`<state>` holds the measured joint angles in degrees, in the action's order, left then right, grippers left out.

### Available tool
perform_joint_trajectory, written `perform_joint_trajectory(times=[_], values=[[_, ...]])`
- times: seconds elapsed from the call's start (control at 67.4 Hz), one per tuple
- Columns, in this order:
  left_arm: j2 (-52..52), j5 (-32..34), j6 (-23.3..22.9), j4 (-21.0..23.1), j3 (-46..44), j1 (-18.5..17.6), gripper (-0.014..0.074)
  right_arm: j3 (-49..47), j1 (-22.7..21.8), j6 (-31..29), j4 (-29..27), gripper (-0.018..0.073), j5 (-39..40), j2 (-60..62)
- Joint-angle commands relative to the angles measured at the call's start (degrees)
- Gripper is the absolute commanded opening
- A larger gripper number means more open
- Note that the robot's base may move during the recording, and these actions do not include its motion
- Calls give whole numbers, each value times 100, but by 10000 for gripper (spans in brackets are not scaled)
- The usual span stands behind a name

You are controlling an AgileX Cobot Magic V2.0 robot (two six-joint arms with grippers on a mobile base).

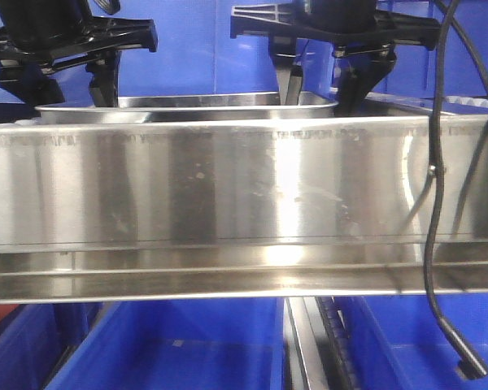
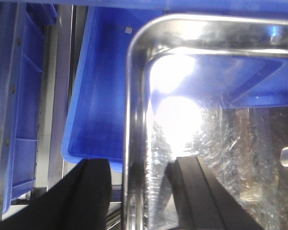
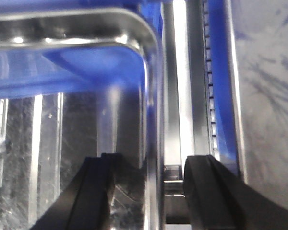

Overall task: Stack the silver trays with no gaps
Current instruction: 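Lower both grippers onto the tray's side rims and close them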

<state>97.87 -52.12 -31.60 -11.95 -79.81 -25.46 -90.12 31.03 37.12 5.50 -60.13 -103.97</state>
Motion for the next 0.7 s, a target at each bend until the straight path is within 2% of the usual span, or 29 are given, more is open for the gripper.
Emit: perform_joint_trajectory(times=[0.0,0.282,0.534,0.593,0.682], values=[[2,-4,-51,32,6,-13,230,-54,8,9,33,244,67,8],[2,-80,-51,32,6,-12,204,-54,8,9,33,238,67,9],[2,-132,-51,69,6,-12,109,-54,8,9,33,50,56,-4],[2,-142,-51,69,6,-12,55,-54,8,9,33,-4,56,-4],[2,-213,-51,69,6,-12,-31,-54,8,9,33,-3,56,6]])
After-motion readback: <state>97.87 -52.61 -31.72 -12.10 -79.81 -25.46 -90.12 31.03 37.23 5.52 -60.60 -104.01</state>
